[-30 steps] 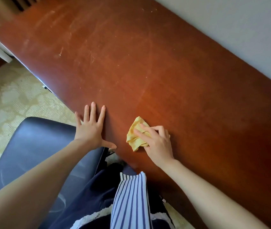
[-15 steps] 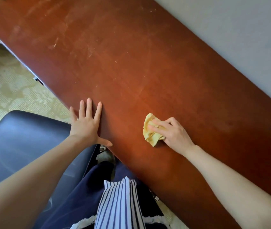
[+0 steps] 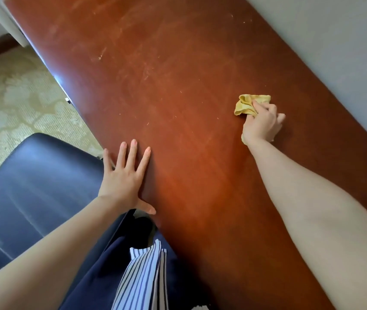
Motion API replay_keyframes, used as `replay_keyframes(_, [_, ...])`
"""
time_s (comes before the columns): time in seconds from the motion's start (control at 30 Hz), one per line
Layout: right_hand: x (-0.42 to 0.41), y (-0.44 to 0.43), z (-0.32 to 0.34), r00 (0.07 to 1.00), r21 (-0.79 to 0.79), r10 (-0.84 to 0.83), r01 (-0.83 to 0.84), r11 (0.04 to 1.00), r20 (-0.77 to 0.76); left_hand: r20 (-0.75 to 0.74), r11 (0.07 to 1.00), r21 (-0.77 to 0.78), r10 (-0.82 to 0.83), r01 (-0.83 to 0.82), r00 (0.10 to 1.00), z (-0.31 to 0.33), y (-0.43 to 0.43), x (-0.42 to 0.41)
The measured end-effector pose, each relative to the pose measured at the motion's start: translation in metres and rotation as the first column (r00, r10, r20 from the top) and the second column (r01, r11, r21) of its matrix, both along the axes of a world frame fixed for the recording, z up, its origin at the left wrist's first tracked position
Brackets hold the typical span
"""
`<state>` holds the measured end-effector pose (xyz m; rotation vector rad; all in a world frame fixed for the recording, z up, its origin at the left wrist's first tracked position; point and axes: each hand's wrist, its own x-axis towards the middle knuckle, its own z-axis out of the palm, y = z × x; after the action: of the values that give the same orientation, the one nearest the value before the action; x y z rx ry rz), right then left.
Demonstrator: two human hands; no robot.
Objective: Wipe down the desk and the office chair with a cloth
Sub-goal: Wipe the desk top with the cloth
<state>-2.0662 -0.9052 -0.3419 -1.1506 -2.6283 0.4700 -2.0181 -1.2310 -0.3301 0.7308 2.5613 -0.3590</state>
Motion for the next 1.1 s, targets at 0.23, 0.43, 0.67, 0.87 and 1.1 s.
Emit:
replay_keyframes(0.23, [0.004, -0.040, -0.006, 0.987, -0.026, 0.164, -0.164, 0.986, -0.007, 0.026, 0.999, 0.005, 0.034, -0.034, 0.999, 0.001, 0.001, -0.003])
replay_keyframes(0.43, [0.064, -0.091, -0.003, 0.854, -0.056, 0.519, -0.517, 0.854, 0.039, 0.044, 0.999, -0.016, 0.035, -0.034, 0.998, 0.004, 0.003, -0.003])
replay_keyframes(0.67, [0.153, -0.143, 0.002, 0.705, -0.061, 0.709, -0.709, 0.703, -0.026, 0.072, 0.999, 0.015, 0.039, -0.040, 0.997, 0.006, 0.001, -0.008])
replay_keyframes(0.87, [0.222, -0.146, -0.007, 0.575, 0.086, 0.813, -0.809, 0.582, -0.092, 0.075, 0.999, 0.021, 0.031, -0.032, 0.997, 0.005, -0.003, -0.007])
replay_keyframes(1.1, [0.234, -0.089, -0.004, 0.596, 0.135, 0.803, -0.795, 0.592, -0.009, 0.061, 1.000, -0.011, 0.018, -0.017, 0.998, 0.005, -0.001, -0.006])
